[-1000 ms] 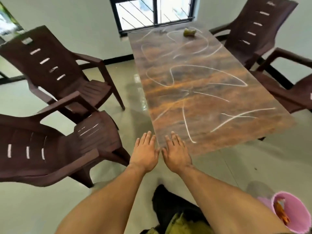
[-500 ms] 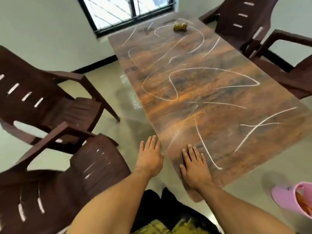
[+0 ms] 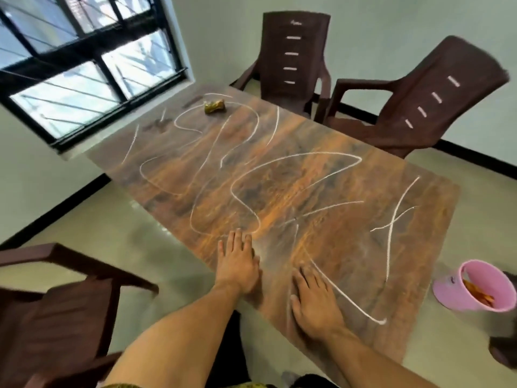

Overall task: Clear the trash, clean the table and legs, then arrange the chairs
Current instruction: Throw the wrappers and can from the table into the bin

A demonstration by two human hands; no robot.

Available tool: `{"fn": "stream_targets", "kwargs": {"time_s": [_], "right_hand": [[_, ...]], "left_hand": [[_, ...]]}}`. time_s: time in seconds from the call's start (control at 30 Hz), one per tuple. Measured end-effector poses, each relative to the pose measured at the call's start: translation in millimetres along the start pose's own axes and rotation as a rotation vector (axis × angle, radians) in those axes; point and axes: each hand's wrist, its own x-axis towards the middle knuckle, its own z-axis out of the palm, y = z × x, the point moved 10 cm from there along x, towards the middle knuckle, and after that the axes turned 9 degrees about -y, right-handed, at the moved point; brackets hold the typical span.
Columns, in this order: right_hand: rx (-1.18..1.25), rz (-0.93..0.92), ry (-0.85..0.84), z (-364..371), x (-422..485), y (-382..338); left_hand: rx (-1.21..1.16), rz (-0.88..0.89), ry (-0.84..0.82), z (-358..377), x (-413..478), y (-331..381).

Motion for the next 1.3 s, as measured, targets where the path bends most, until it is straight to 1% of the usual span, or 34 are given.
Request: {"fn": "stream_targets", "kwargs": {"time_s": [0.13,0.2,0.3,0.4,0.53,0.63,0.73,0.83,0.9,1.0,1.1,1.3], "right_hand": [[0.039,0.023,0.128,-43,86,-60],[0.074,0.095,0.167,-60,132,-99],[0.147,0.176,0.176,-72,174,-146],[0.200,0.215,0.171,-87,205,-189],[0.247,0.227,0.139,-99,257,-225],[0.252,0.216,0.134,-114,296,-237],[0.206,0.157,0.161,-141,345,-256],[0.203,0.143,0.180,-166,387,-269],[0.191,0.153,0.180,-181,411,-271],[0.157,0.139,0.174,-208,449,-276],[0.144,0.160,0.183,-231,499,-279],[0.149,0.288,0.154,-277,609,-272]], "left_hand": [[0.029,0.099,-0.019,-35,63,-47],[0.053,0.157,-0.066,-56,96,-88],[0.091,0.192,-0.100,-89,127,-143],[0.087,0.166,-0.124,-121,153,-194],[0.084,0.187,-0.154,-159,192,-235],[0.099,0.205,-0.131,-183,226,-245],[0.086,0.190,-0.130,-198,264,-263],[0.166,0.254,-0.195,-202,290,-270],[0.216,0.292,-0.186,-210,312,-271],[0.173,0.273,-0.172,-231,350,-282],[0.156,0.269,-0.142,-255,393,-303],[0.168,0.289,-0.082,-301,478,-358]]}}
